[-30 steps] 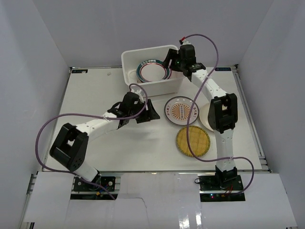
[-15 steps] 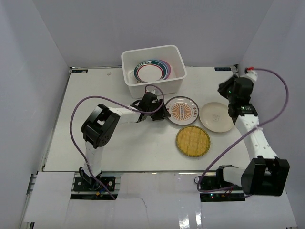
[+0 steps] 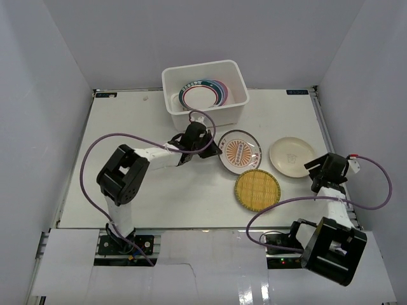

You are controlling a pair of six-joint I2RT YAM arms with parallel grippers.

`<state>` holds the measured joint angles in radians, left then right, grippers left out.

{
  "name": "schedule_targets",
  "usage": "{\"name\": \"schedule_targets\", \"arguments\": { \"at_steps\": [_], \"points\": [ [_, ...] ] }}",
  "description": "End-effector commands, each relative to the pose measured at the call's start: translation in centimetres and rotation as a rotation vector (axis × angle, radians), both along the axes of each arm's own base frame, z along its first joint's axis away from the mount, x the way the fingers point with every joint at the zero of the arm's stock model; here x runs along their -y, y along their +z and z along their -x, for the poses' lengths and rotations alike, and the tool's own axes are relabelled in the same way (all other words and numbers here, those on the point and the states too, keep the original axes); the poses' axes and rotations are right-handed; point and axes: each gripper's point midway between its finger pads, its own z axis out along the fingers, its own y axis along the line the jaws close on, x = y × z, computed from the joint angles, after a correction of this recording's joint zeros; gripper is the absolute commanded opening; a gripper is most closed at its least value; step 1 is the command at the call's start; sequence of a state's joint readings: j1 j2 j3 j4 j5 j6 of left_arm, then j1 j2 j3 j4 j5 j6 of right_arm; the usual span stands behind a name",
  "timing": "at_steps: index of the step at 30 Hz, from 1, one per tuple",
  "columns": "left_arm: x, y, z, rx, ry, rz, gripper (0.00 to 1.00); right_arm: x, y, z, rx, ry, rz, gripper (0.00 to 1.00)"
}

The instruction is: Place the plates into the plastic bin on the countertop

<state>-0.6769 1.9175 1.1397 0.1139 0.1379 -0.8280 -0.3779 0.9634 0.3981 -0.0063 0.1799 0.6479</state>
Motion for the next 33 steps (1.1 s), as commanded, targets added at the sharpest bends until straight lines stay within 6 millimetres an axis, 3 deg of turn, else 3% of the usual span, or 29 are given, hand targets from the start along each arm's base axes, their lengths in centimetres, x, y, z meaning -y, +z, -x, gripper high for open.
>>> {"name": "schedule_targets", "arguments": {
  "at_steps": [1, 3, 4, 6, 7, 8, 10, 11, 14, 15, 17, 18, 19, 21, 22, 23, 24, 25, 26, 27, 28, 29, 30, 31, 33],
  "points": [
    [0.7, 9.3, 0.7, 0.167, -0.038, 0.119, 0.00, -0.2, -2.3, 0.0, -0.059, 0.015, -0.032, 0.76],
    [0.5, 13.8, 0.6, 0.244, -0.028, 0.171, 0.00, -0.8, -3.5, -0.4, -0.085, 0.048, -0.071, 0.73],
    [0.2, 14.9, 0.3, 0.269, -0.023, 0.164, 0.00, -1.1, -3.7, -0.7, -0.087, 0.060, -0.085, 0.71],
    [0.2, 19.1, -0.7, 0.355, -0.015, 0.189, 0.00, -1.7, -3.7, -1.6, -0.065, 0.101, -0.116, 0.62],
    [-0.3, 19.6, -1.5, 0.366, -0.006, 0.167, 0.00, -2.1, -4.3, -1.7, -0.075, 0.110, -0.139, 0.57],
    [-0.4, 22.5, -2.7, 0.428, 0.001, 0.171, 0.00, -2.3, -4.4, -1.9, -0.072, 0.117, -0.154, 0.42],
    [-2.0, 22.8, -5.0, 0.426, 0.042, 0.141, 0.00, -2.3, -4.6, -2.2, -0.072, 0.110, -0.166, 0.22],
    [-2.7, 24.5, -6.1, 0.452, 0.059, 0.160, 0.00, -2.1, -4.1, -2.6, -0.062, 0.110, -0.163, 0.08],
    [-6.5, 25.0, -10.0, 0.436, 0.138, 0.177, 0.00, -1.6, -1.3, -3.3, 0.012, 0.092, -0.128, 0.08],
    [-8.8, 26.0, -11.9, 0.436, 0.186, 0.204, 0.00, -1.2, 1.4, -3.9, 0.091, 0.087, -0.095, 0.08],
    [-10.5, 24.3, -14.5, 0.389, 0.232, 0.200, 0.00, -1.0, 4.7, -4.7, 0.191, 0.085, -0.065, 0.08],
    [-11.3, 25.1, -15.6, 0.388, 0.251, 0.215, 0.00, -0.9, 8.3, -5.3, 0.285, 0.095, -0.033, 0.08],
    [-12.6, 22.9, -17.6, 0.346, 0.276, 0.196, 0.00, -1.3, 10.3, -5.8, 0.339, 0.116, -0.025, 0.08],
    [-13.9, 21.2, -19.5, 0.307, 0.298, 0.167, 0.00, -2.4, 14.9, -7.1, 0.440, 0.178, -0.017, 0.08],
    [-13.9, 22.5, -20.5, 0.334, 0.291, 0.171, 0.00, -4.4, 16.7, -8.0, 0.487, 0.266, -0.027, 0.08],
    [-13.9, 19.6, -21.8, 0.289, 0.292, 0.141, 0.00, -5.5, 17.3, -8.9, 0.497, 0.313, -0.035, 0.08],
    [-14.1, 19.8, -22.4, 0.286, 0.292, 0.124, 0.00, -6.6, 20.2, -10.0, 0.546, 0.363, -0.015, 0.08],
    [-14.3, 18.8, -22.9, 0.271, 0.300, 0.106, 0.00, -9.5, 21.4, -10.8, 0.560, 0.437, -0.008, 0.08],
    [-14.4, 17.2, -23.4, 0.247, 0.307, 0.089, 0.00, -10.7, 21.6, -12.0, 0.539, 0.479, 0.031, 0.08],
    [-14.7, 16.7, -23.5, 0.241, 0.313, 0.081, 0.00, -12.0, 24.7, -13.0, 0.587, 0.509, 0.069, 0.08],
    [-15.0, 16.1, -23.6, 0.232, 0.319, 0.072, 0.03, -15.2, 25.7, -13.7, 0.603, 0.583, 0.071, 0.08],
    [-14.9, 15.9, -23.6, 0.231, 0.313, 0.069, 0.10, -16.9, 24.7, -15.4, 0.571, 0.634, 0.054, 0.08],
    [-15.1, 15.8, -23.6, 0.230, 0.313, 0.067, 0.19, -18.4, 25.1, -16.3, 0.573, 0.677, 0.042, 0.08],
    [-15.3, 16.0, -23.6, 0.237, 0.306, 0.065, 0.38, -21.1, 26.1, -18.0, 0.584, 0.735, 0.037, 0.08],
    [-15.8, 18.1, -23.3, 0.275, 0.307, 0.073, 0.55, -23.0, 26.4, -20.0, 0.570, 0.763, 0.068, 0.08]
  ]
}}
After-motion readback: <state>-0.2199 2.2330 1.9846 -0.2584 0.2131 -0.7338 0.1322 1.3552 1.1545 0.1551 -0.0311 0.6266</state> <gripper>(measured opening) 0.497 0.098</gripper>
